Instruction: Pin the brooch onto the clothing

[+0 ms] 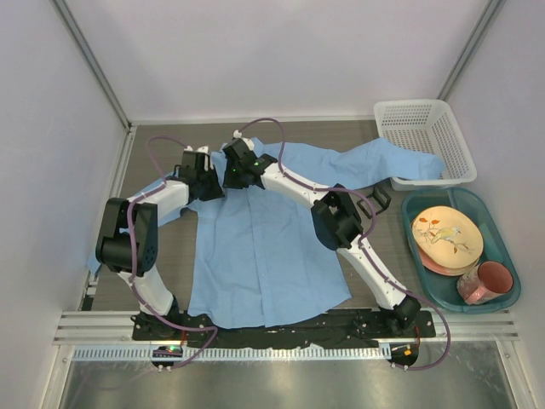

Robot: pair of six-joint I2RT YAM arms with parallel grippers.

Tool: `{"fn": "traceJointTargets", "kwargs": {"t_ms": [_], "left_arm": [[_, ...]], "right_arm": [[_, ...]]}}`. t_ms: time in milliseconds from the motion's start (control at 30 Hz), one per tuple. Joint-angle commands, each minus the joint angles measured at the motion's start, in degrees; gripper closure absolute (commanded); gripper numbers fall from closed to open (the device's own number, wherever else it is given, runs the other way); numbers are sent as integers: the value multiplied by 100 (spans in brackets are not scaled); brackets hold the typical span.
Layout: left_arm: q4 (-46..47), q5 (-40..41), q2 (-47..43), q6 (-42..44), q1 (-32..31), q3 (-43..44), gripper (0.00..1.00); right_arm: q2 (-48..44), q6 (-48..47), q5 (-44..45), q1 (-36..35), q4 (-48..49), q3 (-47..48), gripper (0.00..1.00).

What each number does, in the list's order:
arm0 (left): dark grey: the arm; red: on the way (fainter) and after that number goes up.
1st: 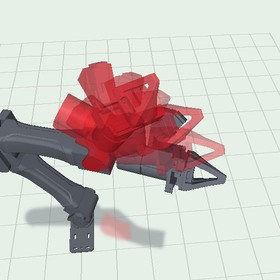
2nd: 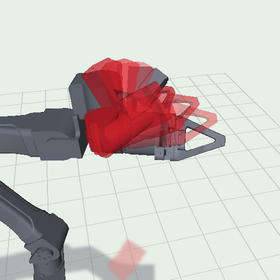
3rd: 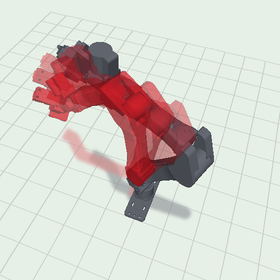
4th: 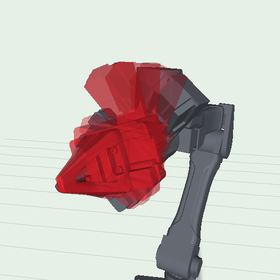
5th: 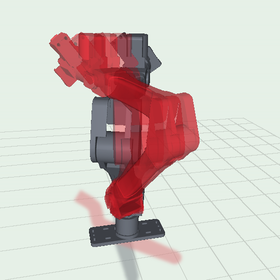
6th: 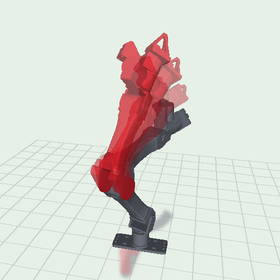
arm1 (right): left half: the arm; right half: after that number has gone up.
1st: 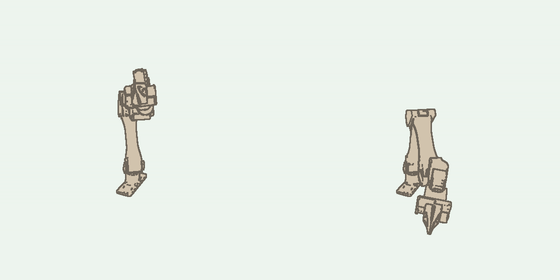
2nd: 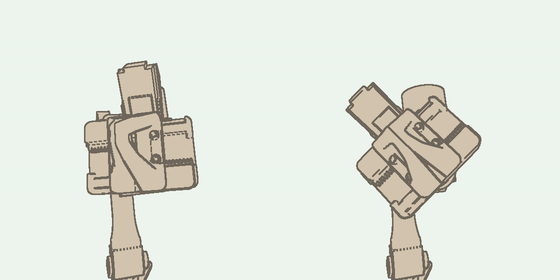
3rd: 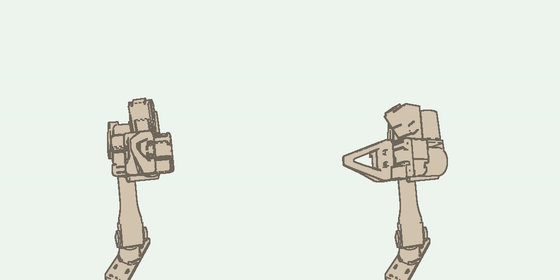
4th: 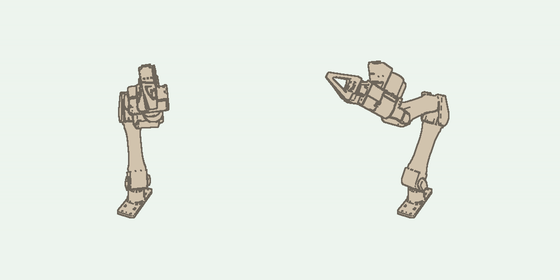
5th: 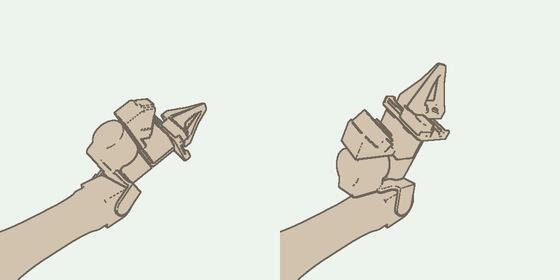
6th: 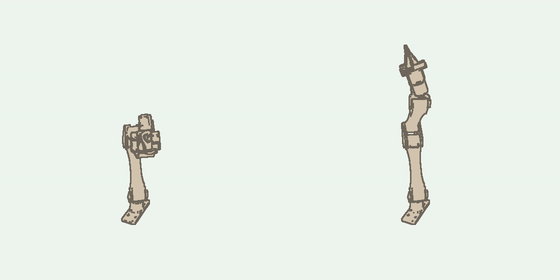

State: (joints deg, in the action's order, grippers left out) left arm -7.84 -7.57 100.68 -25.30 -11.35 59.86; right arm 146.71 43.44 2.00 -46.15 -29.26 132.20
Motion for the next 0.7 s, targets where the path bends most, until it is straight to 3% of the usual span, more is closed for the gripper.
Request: {"fn": "traceJointTargets", "kwargs": {"t_ms": [0, 433, 667], "left_arm": [[529, -341, -453, -28, -42, -53, 100], [985, -438, -620, -72, 2, -334, 100], [555, 54, -559, 165, 10, -246, 100]], "right_arm": [[-249, -55, -15, -122, -1, -63, 99], [-328, -81, -112, -122, 8, -168, 99], [-398, -152, -86, -114, 16, -63, 99]]}}
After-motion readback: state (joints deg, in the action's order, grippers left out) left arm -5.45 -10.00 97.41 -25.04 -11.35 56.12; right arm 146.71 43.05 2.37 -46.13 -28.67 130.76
